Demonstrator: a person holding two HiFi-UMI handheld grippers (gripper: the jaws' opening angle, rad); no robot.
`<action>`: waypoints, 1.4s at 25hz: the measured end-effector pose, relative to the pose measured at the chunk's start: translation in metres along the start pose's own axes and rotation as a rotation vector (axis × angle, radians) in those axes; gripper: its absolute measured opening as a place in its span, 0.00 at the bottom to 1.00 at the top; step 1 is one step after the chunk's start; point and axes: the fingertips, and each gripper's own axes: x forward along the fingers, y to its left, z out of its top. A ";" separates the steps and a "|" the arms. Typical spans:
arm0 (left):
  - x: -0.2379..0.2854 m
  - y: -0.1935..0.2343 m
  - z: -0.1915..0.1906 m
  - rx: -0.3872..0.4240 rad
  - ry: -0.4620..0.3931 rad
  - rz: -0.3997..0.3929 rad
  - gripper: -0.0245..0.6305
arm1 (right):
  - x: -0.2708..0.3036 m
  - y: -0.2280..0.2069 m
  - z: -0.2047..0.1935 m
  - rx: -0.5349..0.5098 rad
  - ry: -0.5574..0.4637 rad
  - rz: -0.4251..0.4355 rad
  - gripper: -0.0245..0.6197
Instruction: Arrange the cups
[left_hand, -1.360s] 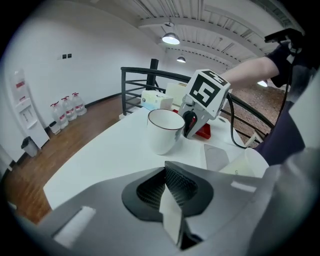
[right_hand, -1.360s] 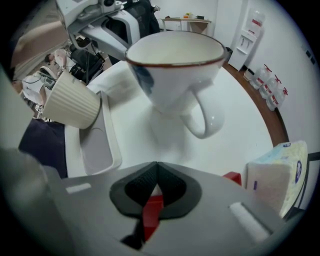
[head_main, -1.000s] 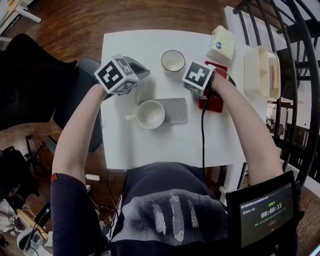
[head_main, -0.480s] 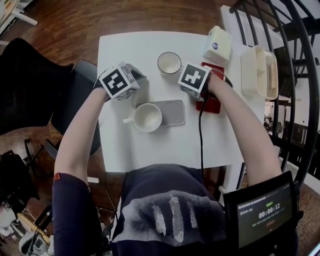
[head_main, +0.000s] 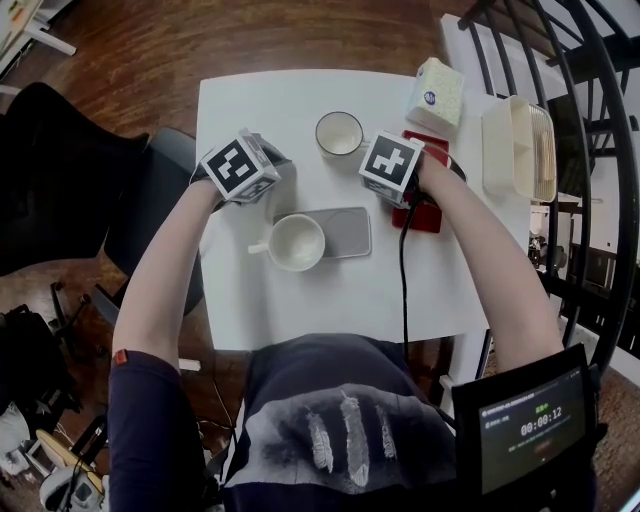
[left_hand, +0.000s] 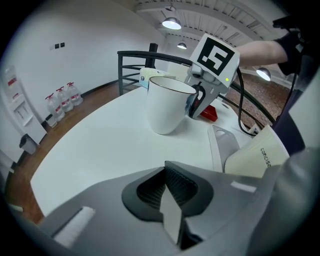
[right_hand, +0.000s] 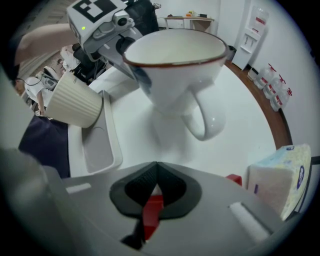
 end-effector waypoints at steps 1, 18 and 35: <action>0.000 0.002 -0.001 0.013 0.020 0.012 0.06 | 0.000 0.000 0.000 -0.003 0.001 -0.002 0.05; 0.007 0.000 0.003 0.055 0.090 0.020 0.06 | 0.001 0.006 -0.008 -0.024 -0.076 0.029 0.05; 0.007 0.001 0.006 0.075 0.082 0.037 0.06 | -0.073 -0.049 0.023 -0.182 -0.117 -0.156 0.46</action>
